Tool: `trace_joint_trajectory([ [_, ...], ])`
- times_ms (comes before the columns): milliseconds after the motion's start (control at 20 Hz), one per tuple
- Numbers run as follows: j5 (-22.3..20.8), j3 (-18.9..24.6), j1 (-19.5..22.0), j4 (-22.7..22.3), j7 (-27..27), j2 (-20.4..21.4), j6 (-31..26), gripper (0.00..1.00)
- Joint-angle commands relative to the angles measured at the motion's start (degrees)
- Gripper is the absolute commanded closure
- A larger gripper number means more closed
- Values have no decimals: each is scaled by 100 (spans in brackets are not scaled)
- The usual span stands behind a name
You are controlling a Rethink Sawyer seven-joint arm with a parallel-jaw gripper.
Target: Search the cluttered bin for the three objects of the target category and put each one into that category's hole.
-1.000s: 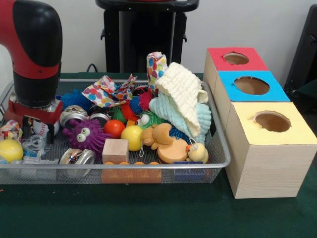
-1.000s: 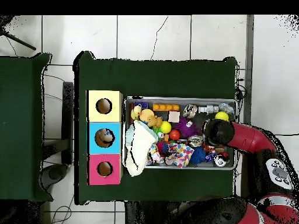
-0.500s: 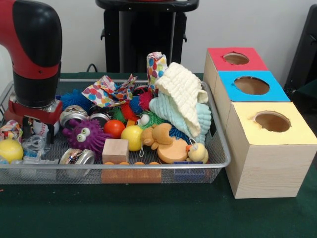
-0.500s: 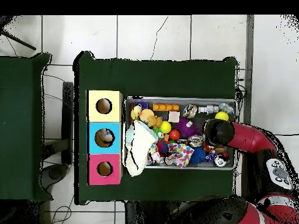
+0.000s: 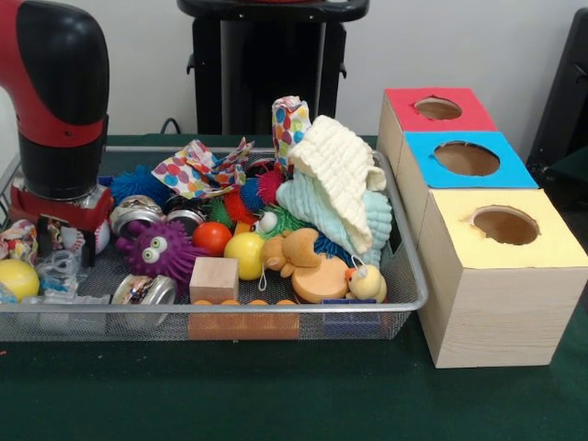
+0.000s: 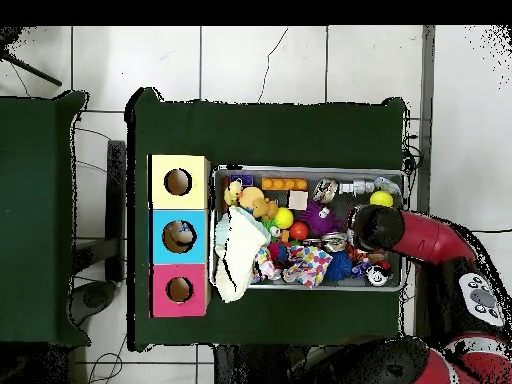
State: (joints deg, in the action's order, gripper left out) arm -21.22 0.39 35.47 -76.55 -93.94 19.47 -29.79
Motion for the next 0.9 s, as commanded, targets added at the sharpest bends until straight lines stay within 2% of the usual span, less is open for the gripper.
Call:
trace_joint_trajectory([
  [50, -161, 231, 192, -364, -233, -1022, 46, 0],
  [300, -159, 265, 255, -377, -228, -1106, 137, 0],
  [350, -171, 293, 280, -379, -158, -1110, 114, 100],
  [500, -188, 398, 403, -506, -159, -1085, 418, 100],
  [900, -99, 339, 339, -493, -332, -1067, 317, 100],
])
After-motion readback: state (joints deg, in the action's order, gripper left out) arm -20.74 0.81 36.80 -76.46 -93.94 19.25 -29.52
